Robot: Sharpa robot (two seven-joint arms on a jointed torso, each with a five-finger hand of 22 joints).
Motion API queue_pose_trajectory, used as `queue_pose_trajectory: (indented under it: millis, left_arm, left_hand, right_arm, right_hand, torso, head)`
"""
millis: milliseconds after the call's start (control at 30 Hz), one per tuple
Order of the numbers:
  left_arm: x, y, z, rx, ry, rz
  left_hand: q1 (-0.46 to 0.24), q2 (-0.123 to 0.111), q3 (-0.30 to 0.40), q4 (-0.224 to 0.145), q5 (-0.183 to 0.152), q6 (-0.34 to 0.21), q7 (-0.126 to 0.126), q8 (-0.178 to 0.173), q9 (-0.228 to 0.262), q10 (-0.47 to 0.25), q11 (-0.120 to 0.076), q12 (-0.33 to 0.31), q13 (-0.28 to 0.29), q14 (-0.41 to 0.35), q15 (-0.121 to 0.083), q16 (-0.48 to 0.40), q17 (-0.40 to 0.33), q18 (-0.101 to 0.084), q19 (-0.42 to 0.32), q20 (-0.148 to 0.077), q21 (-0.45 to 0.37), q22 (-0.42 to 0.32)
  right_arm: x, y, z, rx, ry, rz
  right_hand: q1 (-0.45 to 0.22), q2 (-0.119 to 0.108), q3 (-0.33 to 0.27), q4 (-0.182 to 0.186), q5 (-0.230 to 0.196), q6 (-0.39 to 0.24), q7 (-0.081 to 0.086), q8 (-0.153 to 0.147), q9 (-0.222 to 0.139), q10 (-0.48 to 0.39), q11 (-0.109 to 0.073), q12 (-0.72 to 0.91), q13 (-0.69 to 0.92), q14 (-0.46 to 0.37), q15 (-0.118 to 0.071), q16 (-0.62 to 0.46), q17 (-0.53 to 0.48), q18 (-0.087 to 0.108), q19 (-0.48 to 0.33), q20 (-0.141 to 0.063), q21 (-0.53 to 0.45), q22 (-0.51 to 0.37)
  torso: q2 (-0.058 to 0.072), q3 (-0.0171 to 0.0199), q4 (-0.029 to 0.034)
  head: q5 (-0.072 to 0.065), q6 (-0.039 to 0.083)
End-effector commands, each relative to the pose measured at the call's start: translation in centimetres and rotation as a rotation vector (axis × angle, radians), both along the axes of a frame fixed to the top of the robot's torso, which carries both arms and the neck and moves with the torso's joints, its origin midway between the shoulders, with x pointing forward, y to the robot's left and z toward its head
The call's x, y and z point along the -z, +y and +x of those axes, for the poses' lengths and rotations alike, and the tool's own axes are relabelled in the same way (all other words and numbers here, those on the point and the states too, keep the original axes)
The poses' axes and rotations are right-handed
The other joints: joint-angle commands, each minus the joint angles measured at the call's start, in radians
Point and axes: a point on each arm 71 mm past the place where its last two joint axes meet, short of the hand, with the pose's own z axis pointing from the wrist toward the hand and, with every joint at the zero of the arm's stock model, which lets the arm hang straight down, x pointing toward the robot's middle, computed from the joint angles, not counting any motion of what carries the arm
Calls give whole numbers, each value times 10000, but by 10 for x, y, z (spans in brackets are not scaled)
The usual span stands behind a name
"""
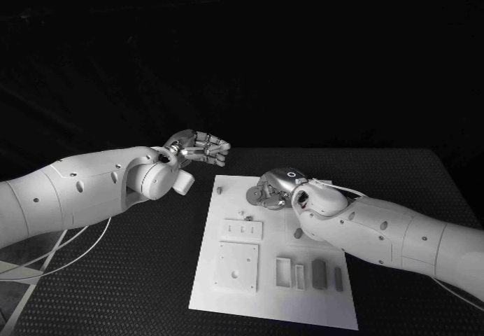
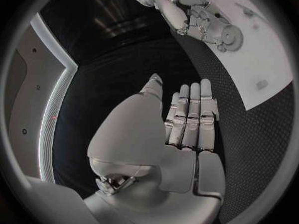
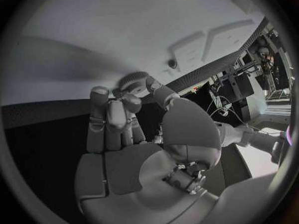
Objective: Assemble the parts on the task board
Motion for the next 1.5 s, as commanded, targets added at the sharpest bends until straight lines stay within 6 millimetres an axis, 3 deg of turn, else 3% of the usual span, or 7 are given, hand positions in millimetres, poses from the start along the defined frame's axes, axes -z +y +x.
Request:
queue_pose_trajectory:
  millis: [33, 600, 867, 967, 1133, 1367, 1500]
  left_arm:
    - [-1, -2, -1, 95, -98, -20]
    - [-1, -1, -1, 73, -99, -16]
    - [-1, 3, -1, -1, -85, 5]
    - [-1, 5, -1, -47, -101, 14]
    - [-2, 9, 0, -149, -129, 37]
    - [-1, 13, 3, -270, -171, 76]
    - [-1, 17, 9, -438, -255, 169]
  left_hand:
    - [-66, 9, -30, 9, -60, -65, 236, -67, 14, 16, 58, -52, 12, 24, 67, -69, 10, 164, 7, 53, -61, 13]
    - [-61, 9, -22, 6, -60, -62, 234, -66, 17, 19, 56, -54, 16, 28, 66, -76, 17, 166, 9, 51, -63, 16]
    - [-58, 10, -18, 6, -60, -60, 233, -65, 19, 20, 55, -55, 17, 30, 65, -78, 20, 167, 11, 51, -64, 17]
    - [-55, 7, -17, 5, -60, -60, 233, -65, 19, 20, 55, -55, 18, 31, 65, -80, 21, 167, 11, 51, -65, 17]
    - [-55, 1, -17, 5, -61, -60, 233, -65, 20, 20, 55, -56, 19, 31, 65, -81, 23, 167, 10, 51, -66, 18]
    - [-55, -11, -19, 5, -61, -62, 234, -66, 20, 18, 56, -59, 19, 31, 66, -85, 25, 166, 9, 52, -68, 18]
    - [-53, -13, -18, 4, -61, -63, 233, -66, 21, 17, 56, -60, 20, 32, 66, -87, 27, 166, 9, 52, -69, 19]
  right_arm:
    - [6, 3, -3, -59, 286, -384]
    - [6, 3, -5, -38, 198, -609]
    - [4, -7, -7, 102, 130, -381]
    - [1, -11, -6, 235, -185, -73]
    - [-6, -19, -5, 323, -644, 556]
    - [-32, -26, -5, 226, -900, 1365]
    - [-52, -29, -5, -23, -698, 1979]
  right_hand:
    - [30, 107, -50, -4, 56, 141, 28, 83, 4, -25, -56, 19, 11, 28, -28, 62, 23, 549, -52, -25, -17, 148]
    - [12, 19, -78, -8, 56, 407, -76, 218, 44, 42, -158, 46, 4, 155, -123, 132, 158, 549, 7, -64, 23, 149]
    - [-43, -60, -100, 30, 56, 453, -93, 243, 55, 72, -176, 49, -5, 193, -140, 145, 186, 549, 25, -71, 31, 146]
    - [-54, -112, -95, 47, 56, 441, -95, 235, 52, 77, -179, 44, -10, 191, -146, 136, 170, 549, 29, -76, 29, 143]
    - [19, -323, 4, 100, 57, 63, 3, 20, -46, 100, -90, 27, -34, 193, -72, 113, 144, 549, 71, -106, 20, 123]
    - [105, -521, 71, 134, 57, -66, 67, -49, -78, 115, -29, 42, -33, 254, -13, 161, 240, 549, 119, -122, 30, 120]
    - [254, -516, 131, 71, 58, -40, 75, -29, -70, 117, -18, 52, -31, 212, 3, 129, 152, 549, 106, -131, 23, 123]
  torso:
    - [3, 7, 2]
    - [-1, 7, 0]
    - [-11, -4, 1]
    - [-13, 8, -3]
    - [-14, 32, -30]
    - [-49, 14, -30]
    - [-121, 62, -87]
  head:
    - [-6, 0]
    - [-24, -7]
    - [-33, 12]
    - [-32, 38]
    - [-34, 85]
    - [-89, 190]
    - [-46, 262]
